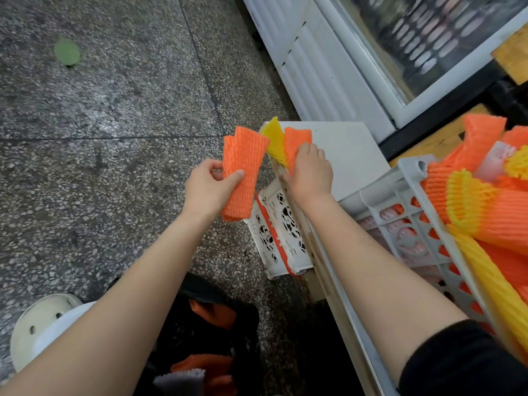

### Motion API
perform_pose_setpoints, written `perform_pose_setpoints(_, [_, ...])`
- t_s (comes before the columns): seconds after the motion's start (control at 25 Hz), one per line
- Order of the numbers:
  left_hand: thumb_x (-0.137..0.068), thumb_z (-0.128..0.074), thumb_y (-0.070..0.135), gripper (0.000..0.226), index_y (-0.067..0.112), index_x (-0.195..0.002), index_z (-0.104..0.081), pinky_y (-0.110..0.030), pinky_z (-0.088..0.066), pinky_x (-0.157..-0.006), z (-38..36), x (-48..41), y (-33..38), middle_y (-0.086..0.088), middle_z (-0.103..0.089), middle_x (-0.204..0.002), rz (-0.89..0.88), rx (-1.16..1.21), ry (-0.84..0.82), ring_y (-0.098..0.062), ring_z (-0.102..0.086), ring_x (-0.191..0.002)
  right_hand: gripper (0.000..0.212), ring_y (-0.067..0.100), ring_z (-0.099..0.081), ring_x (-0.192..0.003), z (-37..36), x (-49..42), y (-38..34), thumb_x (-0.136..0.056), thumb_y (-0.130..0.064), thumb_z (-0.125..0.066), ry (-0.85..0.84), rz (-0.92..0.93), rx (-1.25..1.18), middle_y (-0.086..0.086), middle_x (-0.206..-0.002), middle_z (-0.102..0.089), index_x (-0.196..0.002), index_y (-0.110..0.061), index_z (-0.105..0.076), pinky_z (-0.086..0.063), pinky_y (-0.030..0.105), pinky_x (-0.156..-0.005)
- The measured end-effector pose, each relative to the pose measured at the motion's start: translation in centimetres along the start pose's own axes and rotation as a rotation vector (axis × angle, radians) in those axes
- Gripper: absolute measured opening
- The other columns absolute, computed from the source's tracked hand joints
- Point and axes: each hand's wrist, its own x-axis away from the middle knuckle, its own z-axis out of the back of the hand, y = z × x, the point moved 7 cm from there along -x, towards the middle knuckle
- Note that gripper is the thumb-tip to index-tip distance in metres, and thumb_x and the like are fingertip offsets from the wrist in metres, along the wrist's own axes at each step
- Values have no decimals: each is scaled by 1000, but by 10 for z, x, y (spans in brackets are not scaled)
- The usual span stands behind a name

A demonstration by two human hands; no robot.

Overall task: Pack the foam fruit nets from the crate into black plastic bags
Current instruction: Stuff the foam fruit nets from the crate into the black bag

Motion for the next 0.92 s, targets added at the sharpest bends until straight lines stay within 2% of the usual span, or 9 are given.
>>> perform_pose_setpoints(0.28, [-84, -68, 27, 21, 15, -98, -57, -49, -54, -85, 22, 23, -17, -9, -66, -100, 31, -32, 36, -27, -65, -93, 33, 31, -54, -106, 18, 24, -2, -90, -31, -55, -18, -47, -131, 10, -116, -57, -117, -11, -53, -43, 37, -76])
perform_pose_setpoints(0.36, [-84, -68, 26, 21, 14, -96, -56, -46, -54, -84, 27, 35, -19, -8, -65, -98, 35, -52, 72, -27, -65, -92, 30, 29, -58, -100, 31, 43, -5, -87, -29, -56, -2, -63, -304, 6, -110, -61, -113, -14, -57, -42, 34, -74])
perform_pose_setpoints(0.44, [-83, -69, 27, 22, 13, -94, -55, -34, -51, -79, 34, 51, -16, -3, -62, -88, 32, -109, 140, -24, -63, -88, 26, 24, -61, -92, 47, 72, -14, -84, -27, -59, 23, -87, -560, 1, -100, -66, -107, -16, -60, -41, 32, -72])
perform_pose_setpoints(0.48, [-83, -69, 27, 22, 13, -93, -54, -27, -44, -73, 38, 61, -14, 0, -59, -82, 31, -156, 184, -21, -60, -84, 24, 20, -61, -88, 54, 88, -20, -83, -27, -61, 22, -90, -669, -2, -94, -66, -104, -16, -61, -42, 31, -72])
perform_pose_setpoints(0.56, [-83, -68, 28, 23, 13, -94, -54, -24, -33, -67, 46, 86, -12, 2, -55, -80, 30, -227, 255, -18, -54, -81, 22, 14, -62, -83, 56, 122, -34, -82, -29, -64, -42, -73, -794, -7, -86, -64, -101, -18, -62, -46, 30, -74])
perform_pose_setpoints(0.68, [-82, -69, 23, 24, 13, -96, -51, -23, -32, -65, 50, 126, -13, 3, -56, -79, -18, -186, 270, -19, -55, -79, 24, 10, -62, -84, 46, 167, -55, -81, -22, -69, -219, -75, -981, -9, -88, -63, -103, -19, -59, -50, 33, -82])
perform_pose_setpoints(0.8, [-77, -71, 14, 29, 15, -92, -45, -20, -29, -63, 49, 170, -15, 3, -54, -80, -86, -180, 226, -19, -53, -79, 27, 5, -59, -80, 58, 205, -62, -82, -17, -69, -283, -56, -1047, -10, -88, -61, -107, -17, -57, -47, 22, -80])
perform_pose_setpoints(0.92, [-76, -68, 17, 32, 17, -97, -45, -21, -33, -75, 39, 214, -13, -3, -50, -98, -205, -266, 133, -17, -48, -90, 25, -12, -57, -73, 72, 244, -54, -89, -23, -62, -392, -48, -1090, -16, -89, -59, -112, -14, -56, -42, 7, -71])
